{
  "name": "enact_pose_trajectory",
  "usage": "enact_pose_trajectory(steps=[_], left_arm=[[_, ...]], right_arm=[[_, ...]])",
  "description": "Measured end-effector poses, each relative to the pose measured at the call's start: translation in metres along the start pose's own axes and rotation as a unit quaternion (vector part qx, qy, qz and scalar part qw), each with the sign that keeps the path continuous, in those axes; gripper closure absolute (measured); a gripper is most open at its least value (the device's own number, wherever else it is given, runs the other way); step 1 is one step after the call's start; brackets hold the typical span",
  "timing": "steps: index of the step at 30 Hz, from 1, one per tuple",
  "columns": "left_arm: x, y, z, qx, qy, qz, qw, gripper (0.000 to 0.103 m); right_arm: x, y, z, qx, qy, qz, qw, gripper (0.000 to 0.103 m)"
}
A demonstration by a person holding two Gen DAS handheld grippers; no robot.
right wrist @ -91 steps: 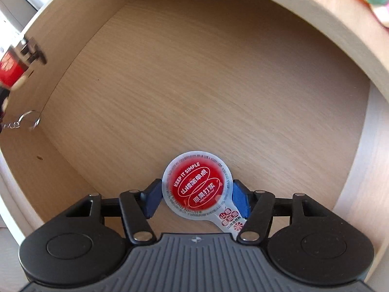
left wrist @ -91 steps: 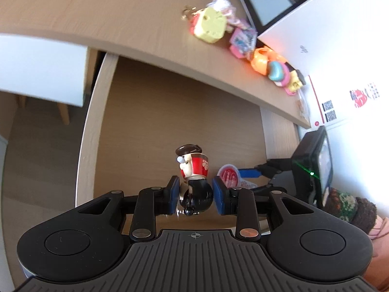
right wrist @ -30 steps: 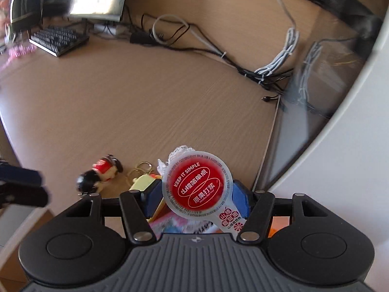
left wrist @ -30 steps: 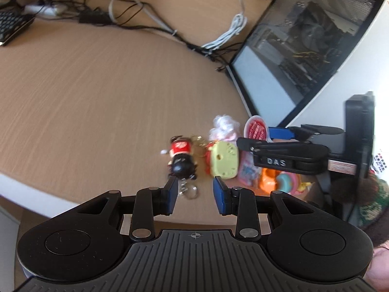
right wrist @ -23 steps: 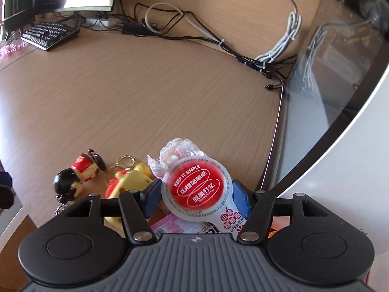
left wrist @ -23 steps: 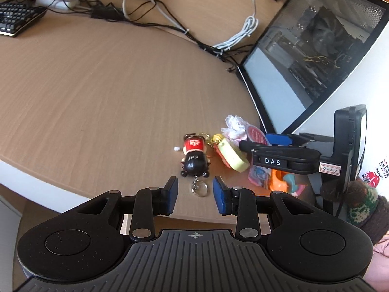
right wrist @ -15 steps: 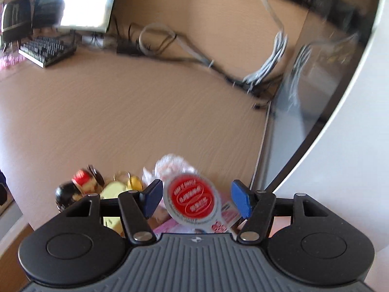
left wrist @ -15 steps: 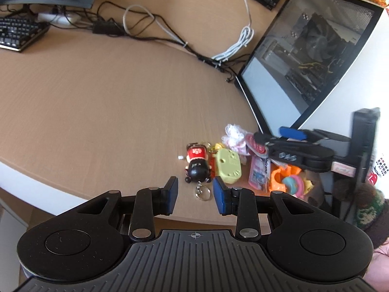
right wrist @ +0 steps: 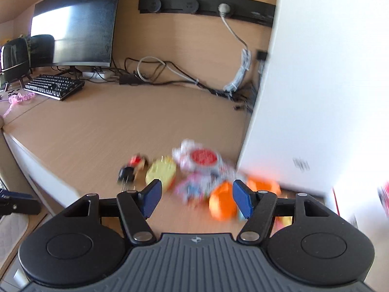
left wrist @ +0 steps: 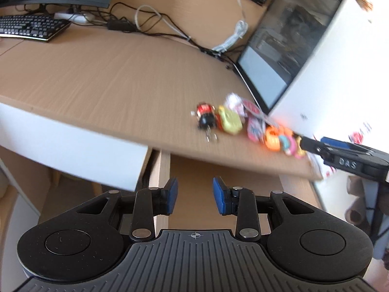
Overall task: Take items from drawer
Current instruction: 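Release the lollipop card on the desktop by the tissue, open right tool, then push the white drawer front closed with both tools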
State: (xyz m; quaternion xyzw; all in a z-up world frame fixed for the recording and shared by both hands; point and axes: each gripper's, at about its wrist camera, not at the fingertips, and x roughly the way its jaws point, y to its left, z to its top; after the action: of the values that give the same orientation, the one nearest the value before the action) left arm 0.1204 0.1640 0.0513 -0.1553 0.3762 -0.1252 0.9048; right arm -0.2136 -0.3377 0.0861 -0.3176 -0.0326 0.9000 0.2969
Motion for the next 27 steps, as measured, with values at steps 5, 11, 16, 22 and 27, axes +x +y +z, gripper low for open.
enact_pose_trajectory(steps=[5,11,16,22,27], left_arm=[[-0.022,-0.016,-0.042,0.05,0.015,-0.015,0.9985,0.068],[-0.043,-0.048,-0.092,0.116,0.021,-0.033,0.9925,0.068],[-0.046,-0.065,-0.125,0.108,0.038,-0.039,0.9926,0.068],[-0.044,-0.093,-0.175,0.12,0.036,-0.007,0.9921,0.068],[-0.027,-0.105,-0.216,0.136,0.007,0.041,0.9898,0.068]], right_arm=[[-0.054,0.014,-0.056,0.032,0.011,-0.032,0.999,0.038],[-0.106,0.012,-0.118,0.103,0.046,-0.058,0.992,0.036],[-0.139,0.008,-0.165,0.144,0.067,-0.066,0.985,0.036],[-0.158,0.007,-0.213,0.142,0.084,-0.047,0.985,0.036],[-0.16,0.0,-0.263,0.14,0.071,-0.049,0.986,0.035]])
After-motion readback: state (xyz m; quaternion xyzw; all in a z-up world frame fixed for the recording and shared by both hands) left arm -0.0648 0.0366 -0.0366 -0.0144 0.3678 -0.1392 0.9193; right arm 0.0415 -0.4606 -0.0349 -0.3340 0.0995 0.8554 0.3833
